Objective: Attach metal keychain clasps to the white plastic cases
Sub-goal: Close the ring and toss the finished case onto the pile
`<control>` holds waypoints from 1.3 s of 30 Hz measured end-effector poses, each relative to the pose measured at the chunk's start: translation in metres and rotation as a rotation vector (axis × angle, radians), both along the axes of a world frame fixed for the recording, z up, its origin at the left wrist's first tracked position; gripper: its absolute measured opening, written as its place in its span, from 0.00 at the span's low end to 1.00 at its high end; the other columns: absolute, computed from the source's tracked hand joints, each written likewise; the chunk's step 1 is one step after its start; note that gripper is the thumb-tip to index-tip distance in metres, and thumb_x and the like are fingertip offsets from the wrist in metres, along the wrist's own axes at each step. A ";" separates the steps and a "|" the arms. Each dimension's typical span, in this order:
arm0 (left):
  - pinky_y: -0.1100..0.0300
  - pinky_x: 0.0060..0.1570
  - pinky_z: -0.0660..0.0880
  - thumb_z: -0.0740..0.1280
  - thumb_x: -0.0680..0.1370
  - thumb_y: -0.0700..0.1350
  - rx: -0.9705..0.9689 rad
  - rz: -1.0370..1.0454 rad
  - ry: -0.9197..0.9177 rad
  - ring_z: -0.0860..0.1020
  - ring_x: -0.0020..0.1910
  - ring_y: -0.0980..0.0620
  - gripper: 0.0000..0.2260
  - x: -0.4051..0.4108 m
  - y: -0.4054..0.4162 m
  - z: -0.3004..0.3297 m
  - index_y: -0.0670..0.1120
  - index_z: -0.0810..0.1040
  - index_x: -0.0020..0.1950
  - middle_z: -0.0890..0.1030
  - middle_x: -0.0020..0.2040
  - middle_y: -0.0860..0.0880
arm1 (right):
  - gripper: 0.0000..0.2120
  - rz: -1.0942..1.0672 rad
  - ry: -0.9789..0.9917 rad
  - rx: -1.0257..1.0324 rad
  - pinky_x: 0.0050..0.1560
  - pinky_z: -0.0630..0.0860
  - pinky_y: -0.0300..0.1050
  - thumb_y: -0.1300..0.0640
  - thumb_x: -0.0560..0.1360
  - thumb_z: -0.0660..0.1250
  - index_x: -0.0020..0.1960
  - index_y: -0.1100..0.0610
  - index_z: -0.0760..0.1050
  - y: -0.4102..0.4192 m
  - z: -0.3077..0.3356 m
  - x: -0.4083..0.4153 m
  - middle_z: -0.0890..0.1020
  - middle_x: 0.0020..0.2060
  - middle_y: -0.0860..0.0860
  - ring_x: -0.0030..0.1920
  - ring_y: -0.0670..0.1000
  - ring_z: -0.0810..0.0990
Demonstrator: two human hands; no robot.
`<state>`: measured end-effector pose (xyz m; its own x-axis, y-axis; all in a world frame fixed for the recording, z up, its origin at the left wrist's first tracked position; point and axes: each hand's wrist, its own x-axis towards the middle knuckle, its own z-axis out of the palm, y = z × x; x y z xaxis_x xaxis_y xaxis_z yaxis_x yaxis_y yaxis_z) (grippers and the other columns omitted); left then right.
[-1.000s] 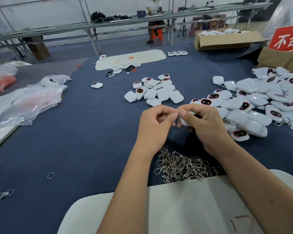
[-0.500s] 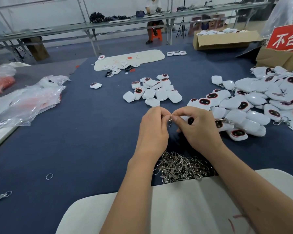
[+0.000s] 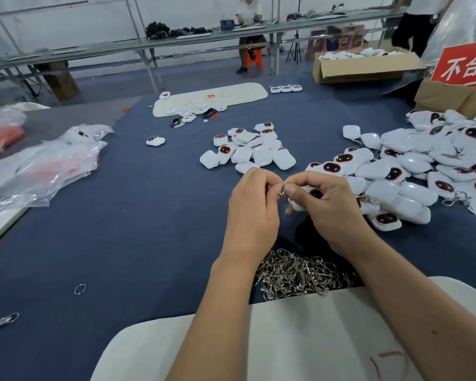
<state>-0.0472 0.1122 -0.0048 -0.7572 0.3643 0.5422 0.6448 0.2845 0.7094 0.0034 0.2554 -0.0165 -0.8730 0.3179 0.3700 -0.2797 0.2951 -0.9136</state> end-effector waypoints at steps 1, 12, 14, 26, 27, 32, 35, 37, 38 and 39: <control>0.62 0.41 0.71 0.65 0.83 0.38 -0.006 -0.001 0.010 0.75 0.42 0.54 0.06 0.000 -0.001 0.000 0.45 0.77 0.47 0.77 0.43 0.53 | 0.05 0.004 -0.011 0.012 0.43 0.77 0.43 0.56 0.81 0.70 0.47 0.50 0.84 0.000 0.000 0.000 0.84 0.31 0.53 0.34 0.51 0.81; 0.48 0.45 0.74 0.61 0.82 0.38 -0.163 -0.018 -0.026 0.73 0.45 0.52 0.08 -0.002 -0.002 -0.007 0.49 0.72 0.46 0.74 0.46 0.54 | 0.10 -0.162 -0.039 -0.212 0.31 0.75 0.41 0.61 0.77 0.74 0.56 0.56 0.76 0.000 -0.006 -0.007 0.86 0.36 0.51 0.30 0.49 0.79; 0.46 0.46 0.74 0.60 0.81 0.36 -0.197 -0.034 -0.028 0.73 0.45 0.50 0.09 -0.002 -0.001 -0.008 0.48 0.73 0.46 0.75 0.46 0.53 | 0.08 -0.207 -0.044 -0.181 0.34 0.74 0.42 0.57 0.78 0.74 0.55 0.54 0.79 0.001 -0.007 -0.008 0.84 0.34 0.49 0.31 0.47 0.79; 0.44 0.47 0.74 0.58 0.80 0.33 -0.226 -0.073 -0.075 0.72 0.45 0.48 0.10 0.003 0.000 -0.004 0.48 0.71 0.45 0.74 0.47 0.53 | 0.12 -0.270 -0.073 0.069 0.30 0.64 0.29 0.59 0.82 0.64 0.63 0.56 0.81 0.002 -0.006 -0.010 0.74 0.25 0.35 0.27 0.41 0.70; 0.43 0.47 0.74 0.58 0.80 0.33 -0.226 -0.074 -0.082 0.72 0.45 0.47 0.10 0.004 0.000 -0.003 0.47 0.71 0.45 0.73 0.47 0.53 | 0.12 -0.274 -0.071 0.071 0.31 0.64 0.29 0.59 0.82 0.64 0.63 0.55 0.81 0.001 -0.006 -0.010 0.74 0.26 0.36 0.28 0.41 0.70; 0.40 0.47 0.74 0.57 0.79 0.33 -0.226 -0.056 -0.123 0.71 0.46 0.46 0.09 0.008 0.000 -0.003 0.47 0.70 0.46 0.73 0.47 0.51 | 0.11 -0.293 -0.046 0.123 0.34 0.69 0.37 0.59 0.82 0.65 0.61 0.55 0.82 -0.003 0.000 -0.007 0.80 0.35 0.51 0.31 0.45 0.71; 0.41 0.47 0.74 0.57 0.80 0.34 -0.226 -0.028 -0.147 0.71 0.46 0.46 0.09 0.009 0.002 -0.003 0.47 0.70 0.46 0.72 0.48 0.51 | 0.10 -0.320 -0.029 0.154 0.37 0.71 0.37 0.60 0.81 0.66 0.60 0.55 0.82 -0.005 0.001 -0.006 0.83 0.39 0.53 0.34 0.44 0.74; 0.42 0.48 0.74 0.56 0.80 0.38 -0.241 -0.016 -0.173 0.72 0.47 0.46 0.07 0.011 0.002 -0.002 0.48 0.70 0.46 0.72 0.49 0.51 | 0.10 -0.341 -0.019 0.164 0.38 0.72 0.36 0.61 0.81 0.66 0.59 0.56 0.82 -0.006 0.002 -0.005 0.83 0.38 0.52 0.34 0.46 0.76; 0.43 0.48 0.74 0.55 0.79 0.41 -0.249 -0.012 -0.189 0.72 0.47 0.46 0.06 0.012 0.002 -0.001 0.48 0.70 0.46 0.72 0.49 0.51 | 0.09 -0.355 -0.014 0.175 0.39 0.72 0.36 0.61 0.80 0.66 0.58 0.56 0.82 -0.007 0.002 -0.005 0.83 0.38 0.51 0.36 0.48 0.77; 0.45 0.47 0.74 0.53 0.77 0.44 -0.258 -0.008 -0.200 0.72 0.47 0.47 0.06 0.013 0.002 0.000 0.49 0.70 0.45 0.72 0.49 0.51 | 0.09 -0.368 -0.009 0.192 0.39 0.72 0.34 0.61 0.80 0.66 0.58 0.56 0.82 -0.007 0.002 -0.005 0.83 0.38 0.50 0.38 0.48 0.78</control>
